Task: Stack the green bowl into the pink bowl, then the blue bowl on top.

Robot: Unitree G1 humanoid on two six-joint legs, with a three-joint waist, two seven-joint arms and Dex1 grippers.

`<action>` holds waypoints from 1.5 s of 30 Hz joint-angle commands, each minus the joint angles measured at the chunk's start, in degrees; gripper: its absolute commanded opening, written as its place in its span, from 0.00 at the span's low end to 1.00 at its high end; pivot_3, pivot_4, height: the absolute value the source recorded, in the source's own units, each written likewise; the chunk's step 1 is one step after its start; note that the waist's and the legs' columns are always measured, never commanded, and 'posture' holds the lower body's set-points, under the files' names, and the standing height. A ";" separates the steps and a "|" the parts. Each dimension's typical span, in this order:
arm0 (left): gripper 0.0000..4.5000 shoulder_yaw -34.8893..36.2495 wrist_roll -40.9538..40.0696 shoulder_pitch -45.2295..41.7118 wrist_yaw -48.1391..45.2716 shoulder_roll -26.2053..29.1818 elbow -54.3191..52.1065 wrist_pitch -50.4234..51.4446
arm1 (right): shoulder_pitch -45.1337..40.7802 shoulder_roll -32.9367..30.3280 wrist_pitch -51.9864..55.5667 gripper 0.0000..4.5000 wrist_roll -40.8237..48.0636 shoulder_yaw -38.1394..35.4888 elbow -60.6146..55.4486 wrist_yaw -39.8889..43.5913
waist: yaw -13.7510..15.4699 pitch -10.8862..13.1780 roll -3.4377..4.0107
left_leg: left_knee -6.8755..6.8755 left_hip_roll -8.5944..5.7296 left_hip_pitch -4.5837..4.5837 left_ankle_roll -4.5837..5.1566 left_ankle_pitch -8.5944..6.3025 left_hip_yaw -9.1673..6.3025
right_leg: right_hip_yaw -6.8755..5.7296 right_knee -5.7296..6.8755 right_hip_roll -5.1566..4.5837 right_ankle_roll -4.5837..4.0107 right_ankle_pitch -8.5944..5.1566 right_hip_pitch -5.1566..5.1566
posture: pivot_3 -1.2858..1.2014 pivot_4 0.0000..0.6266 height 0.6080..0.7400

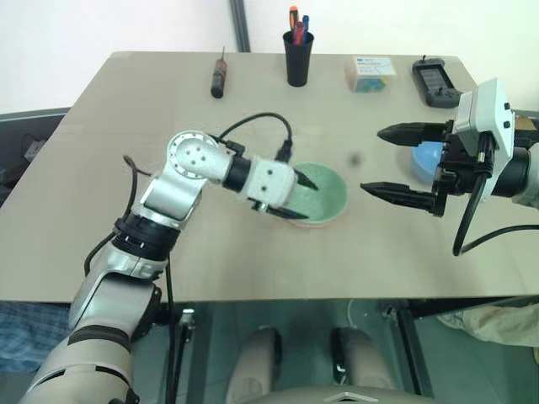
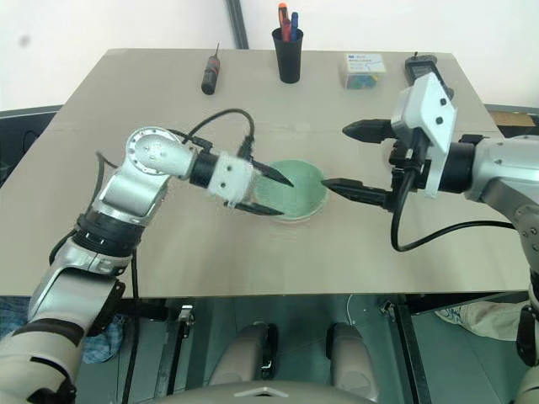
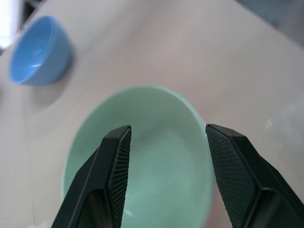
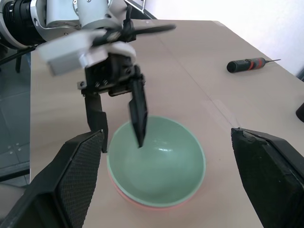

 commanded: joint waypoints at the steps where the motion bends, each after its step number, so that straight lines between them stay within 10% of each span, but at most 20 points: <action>1: 0.60 9.70 -9.47 2.81 7.53 -0.79 -4.66 12.78 | 0.40 -2.68 -1.35 1.00 -2.96 0.03 2.44 0.47 | -0.10 0.00 0.00 | 0.01 0.01 0.00 0.00 0.00 -0.01 | 0.00 0.01 0.00 0.00 0.00 0.00 | 0.52 0.24 1.00; 14: 0.60 26.49 -26.62 12.51 22.13 -2.95 -16.95 26.64 | -2.59 -8.81 -22.85 1.00 -33.30 17.63 33.74 6.30 | -0.12 0.00 0.00 | 0.03 -0.01 0.08 -0.01 0.01 0.05 | 0.03 0.01 -0.02 0.00 0.01 0.04 | 0.52 0.24 1.00; 28: 0.60 28.38 -28.31 15.99 23.62 -3.06 -18.74 23.14 | -19.47 4.45 -45.41 1.00 -54.32 29.88 73.54 9.06 | -0.19 0.01 0.03 | 0.00 -0.01 0.07 -0.11 0.06 0.11 | 0.07 -0.04 0.00 -0.01 0.02 0.03 | 0.52 0.24 1.00; 40: 0.62 27.91 -28.95 17.86 23.01 -2.39 -19.80 21.64 | -26.11 8.42 -54.58 0.01 -60.35 29.94 88.90 12.63 | -0.40 0.01 0.03 | -0.07 -0.02 0.09 -0.27 0.16 0.12 | 0.08 -0.06 -0.01 -0.01 0.02 0.03 | 0.52 0.24 1.00; 45: 0.62 27.62 -28.68 18.24 22.68 -2.26 -19.33 20.87 | -25.48 7.66 -55.34 0.01 -60.97 28.95 88.17 12.88 | -0.41 0.01 0.04 | -0.07 -0.02 0.13 -0.25 0.15 0.14 | 0.11 -0.04 -0.01 -0.01 0.02 0.04 | 0.52 0.24 1.00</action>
